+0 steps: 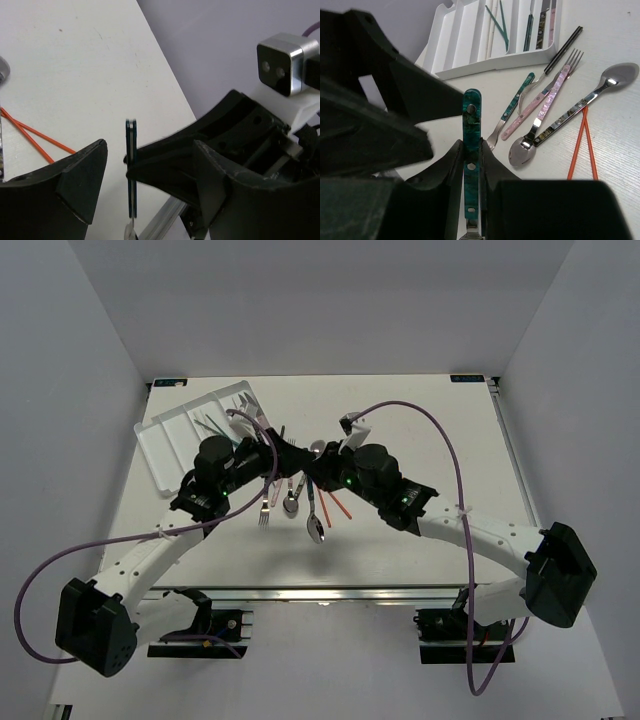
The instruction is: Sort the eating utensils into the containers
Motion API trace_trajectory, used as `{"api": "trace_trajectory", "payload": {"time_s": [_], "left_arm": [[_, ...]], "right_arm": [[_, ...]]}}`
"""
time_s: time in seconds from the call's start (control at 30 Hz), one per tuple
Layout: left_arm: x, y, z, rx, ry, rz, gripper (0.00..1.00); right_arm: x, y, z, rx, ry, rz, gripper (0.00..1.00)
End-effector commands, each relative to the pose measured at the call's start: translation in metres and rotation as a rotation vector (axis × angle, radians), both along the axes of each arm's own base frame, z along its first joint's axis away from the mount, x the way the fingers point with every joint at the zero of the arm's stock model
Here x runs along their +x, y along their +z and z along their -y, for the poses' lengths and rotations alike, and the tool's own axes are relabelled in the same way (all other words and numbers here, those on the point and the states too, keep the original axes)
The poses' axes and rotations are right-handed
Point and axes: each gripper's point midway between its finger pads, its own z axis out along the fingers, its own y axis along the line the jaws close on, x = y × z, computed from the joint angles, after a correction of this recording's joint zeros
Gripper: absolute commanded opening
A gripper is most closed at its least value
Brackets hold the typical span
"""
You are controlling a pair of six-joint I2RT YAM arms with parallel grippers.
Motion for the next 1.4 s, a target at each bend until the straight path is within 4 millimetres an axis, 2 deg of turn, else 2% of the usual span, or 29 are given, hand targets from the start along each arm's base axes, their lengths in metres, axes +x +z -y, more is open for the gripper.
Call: {"api": "trace_trajectory", "payload": {"time_s": [0.0, 0.07, 0.17, 0.27, 0.47, 0.5, 0.57, 0.67, 0.7, 0.73, 0.77, 0.8, 0.83, 0.87, 0.9, 0.93, 0.97, 1.0, 1.03, 1.07, 1.1, 1.13, 1.17, 1.2, 1.23, 1.27, 1.3, 1.33, 1.37], "left_arm": [[0.009, 0.02, 0.004, 0.002, 0.002, 0.054, 0.77], [0.011, 0.017, 0.006, 0.009, 0.0, 0.044, 0.65], [0.011, 0.013, 0.006, 0.016, -0.004, 0.038, 0.52], [0.012, 0.01, 0.006, 0.023, -0.006, 0.03, 0.45], [0.007, 0.01, 0.009, 0.016, -0.033, 0.029, 0.24], [0.006, 0.01, 0.009, 0.016, -0.036, 0.027, 0.13], [0.006, 0.008, 0.009, 0.021, -0.035, 0.024, 0.0], [0.014, 0.003, 0.001, 0.052, 0.028, 0.02, 0.0], [0.016, -0.009, -0.005, 0.094, 0.06, -0.021, 0.0], [0.022, -0.006, -0.01, 0.135, 0.094, -0.007, 0.0], [0.037, -0.011, -0.028, 0.204, 0.208, -0.025, 0.0], [0.036, -0.031, -0.045, 0.315, 0.267, -0.103, 0.0], [0.051, -0.016, -0.06, 0.375, 0.345, -0.079, 0.0], [0.066, -0.014, -0.092, 0.45, 0.505, -0.088, 0.0], [0.065, -0.023, -0.113, 0.534, 0.562, -0.149, 0.0], [0.08, -0.002, -0.145, 0.551, 0.656, -0.138, 0.0], [0.088, -0.018, -0.168, 0.614, 0.702, -0.217, 0.0], [0.097, -0.018, -0.185, 0.62, 0.734, -0.244, 0.0], [0.112, -0.001, -0.226, 0.617, 0.825, -0.247, 0.0], [0.122, -0.02, -0.246, 0.666, 0.854, -0.323, 0.0], [0.132, -0.019, -0.258, 0.662, 0.855, -0.338, 0.0], [0.14, -0.02, -0.293, 0.652, 0.892, -0.372, 0.0], [0.156, 0.003, -0.305, 0.622, 0.912, -0.333, 0.0], [0.167, -0.014, -0.328, 0.639, 0.937, -0.394, 0.0], [0.175, -0.014, -0.339, 0.654, 0.952, -0.4, 0.0], [0.189, 0.009, -0.352, 0.646, 0.994, -0.361, 0.0], [0.2, -0.018, -0.366, 0.674, 1.0, -0.433, 0.0], [0.209, -0.021, -0.375, 0.682, 1.018, -0.445, 0.0], [0.221, -0.005, -0.382, 0.669, 1.042, -0.412, 0.0]], "right_arm": [[-0.007, 0.031, -0.012, 0.041, 0.064, 0.089, 0.0], [-0.008, 0.033, -0.013, 0.043, 0.069, 0.091, 0.0], [-0.009, 0.036, -0.013, 0.046, 0.077, 0.098, 0.0], [-0.013, 0.04, -0.017, 0.059, 0.107, 0.102, 0.0], [-0.009, 0.04, -0.02, 0.061, 0.099, 0.099, 0.0], [-0.007, 0.041, -0.022, 0.058, 0.096, 0.099, 0.0], [-0.006, 0.042, -0.024, 0.054, 0.097, 0.098, 0.0], [-0.003, 0.046, -0.024, 0.055, 0.088, 0.104, 0.0], [-0.002, 0.049, -0.021, 0.055, 0.076, 0.106, 0.32], [0.001, 0.044, -0.016, 0.043, 0.052, 0.089, 0.72], [0.006, 0.043, -0.008, 0.033, 0.014, 0.087, 0.89], [0.007, 0.043, 0.001, 0.027, -0.009, 0.084, 0.89], [0.015, 0.033, 0.016, -0.009, -0.051, 0.054, 0.89], [0.021, 0.028, 0.027, -0.03, -0.091, 0.044, 0.89], [0.023, 0.029, 0.04, -0.036, -0.121, 0.041, 0.89], [0.033, 0.02, 0.059, -0.062, -0.171, 0.02, 0.89], [0.035, 0.01, 0.073, -0.085, -0.202, -0.015, 0.89], [0.034, 0.015, 0.085, -0.067, -0.22, -0.014, 0.89], [0.041, 0.004, 0.103, -0.076, -0.255, -0.036, 0.89], [0.037, 0.011, 0.11, -0.047, -0.251, -0.03, 0.89], [0.037, 0.01, 0.116, -0.044, -0.255, -0.029, 0.89], [0.038, 0.005, 0.123, -0.053, -0.266, -0.032, 0.89], [0.037, 0.005, 0.126, -0.055, -0.266, -0.029, 0.89], [0.034, 0.007, 0.129, -0.066, -0.262, -0.014, 0.89], [0.034, 0.007, 0.131, -0.072, -0.263, -0.007, 0.89], [0.033, 0.004, 0.132, -0.08, -0.261, -0.006, 0.89], [0.033, 0.003, 0.133, -0.087, -0.255, 0.002, 0.89], [0.031, -0.002, 0.135, -0.1, -0.252, -0.009, 0.89], [0.027, -0.009, 0.135, -0.114, -0.235, -0.025, 0.89]]}}
